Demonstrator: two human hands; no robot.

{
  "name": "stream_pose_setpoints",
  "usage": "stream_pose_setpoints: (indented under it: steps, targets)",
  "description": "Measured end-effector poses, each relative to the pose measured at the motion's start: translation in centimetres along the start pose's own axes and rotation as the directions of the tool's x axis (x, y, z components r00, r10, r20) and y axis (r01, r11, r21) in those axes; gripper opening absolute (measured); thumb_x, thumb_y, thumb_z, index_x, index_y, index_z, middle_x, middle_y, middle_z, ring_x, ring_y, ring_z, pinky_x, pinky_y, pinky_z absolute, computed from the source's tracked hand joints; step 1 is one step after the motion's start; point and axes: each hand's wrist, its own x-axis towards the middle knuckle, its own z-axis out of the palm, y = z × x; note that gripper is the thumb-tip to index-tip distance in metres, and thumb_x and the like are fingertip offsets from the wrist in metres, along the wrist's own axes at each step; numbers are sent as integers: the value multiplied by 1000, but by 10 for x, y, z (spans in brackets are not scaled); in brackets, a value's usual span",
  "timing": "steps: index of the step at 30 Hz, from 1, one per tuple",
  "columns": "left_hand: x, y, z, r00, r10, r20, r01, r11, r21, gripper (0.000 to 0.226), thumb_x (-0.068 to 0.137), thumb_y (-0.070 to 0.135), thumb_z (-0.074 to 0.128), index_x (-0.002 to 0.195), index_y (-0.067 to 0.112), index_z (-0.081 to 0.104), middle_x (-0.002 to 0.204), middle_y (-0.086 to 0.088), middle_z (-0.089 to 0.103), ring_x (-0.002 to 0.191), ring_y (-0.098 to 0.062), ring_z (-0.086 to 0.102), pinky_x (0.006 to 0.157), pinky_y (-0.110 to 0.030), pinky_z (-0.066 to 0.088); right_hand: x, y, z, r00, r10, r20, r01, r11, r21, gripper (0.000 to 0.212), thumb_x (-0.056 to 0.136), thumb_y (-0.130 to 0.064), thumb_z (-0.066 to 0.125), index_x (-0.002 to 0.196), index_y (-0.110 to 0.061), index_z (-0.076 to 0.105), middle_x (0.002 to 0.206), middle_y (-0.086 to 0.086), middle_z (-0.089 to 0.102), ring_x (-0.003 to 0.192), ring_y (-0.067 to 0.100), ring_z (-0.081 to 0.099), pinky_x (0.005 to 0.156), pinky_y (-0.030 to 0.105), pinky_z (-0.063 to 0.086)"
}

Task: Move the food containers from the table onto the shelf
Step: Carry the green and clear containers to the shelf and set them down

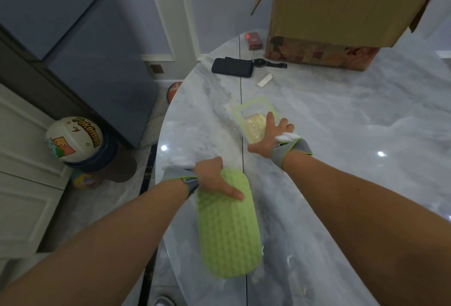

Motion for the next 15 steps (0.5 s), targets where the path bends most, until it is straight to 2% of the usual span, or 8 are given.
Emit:
stream_pose_setpoints:
  steps: [6,11,15]
  targets:
    - [-14,0,-9,998,43,-53,-46,998,-53,94,45,82,76,110,22,47,108,6,59,97,-16,59,76,-32,47,-10,-2,-10,1000,-20,-15,19,999,-39,117,45,-77,59,144,-34,13,135,11,35,121,35,37,80,47,31]
    - [-23,8,-17,983,96,-159,-105,993,-49,89,43,83,76,101,24,42,98,7,56,90,-16,56,67,-31,42,-19,-8,-26,998,-55,-27,54,997,-58,111,46,-76,59,141,-34,19,133,11,39,120,36,38,81,47,31]
    - [-39,6,-32,973,111,-204,-125,990,-57,101,37,87,72,116,28,49,105,10,55,94,-15,56,74,-29,44,-33,-22,-47,995,-75,-62,74,997,-24,107,48,-80,57,139,-34,23,133,10,41,119,36,40,82,47,34]
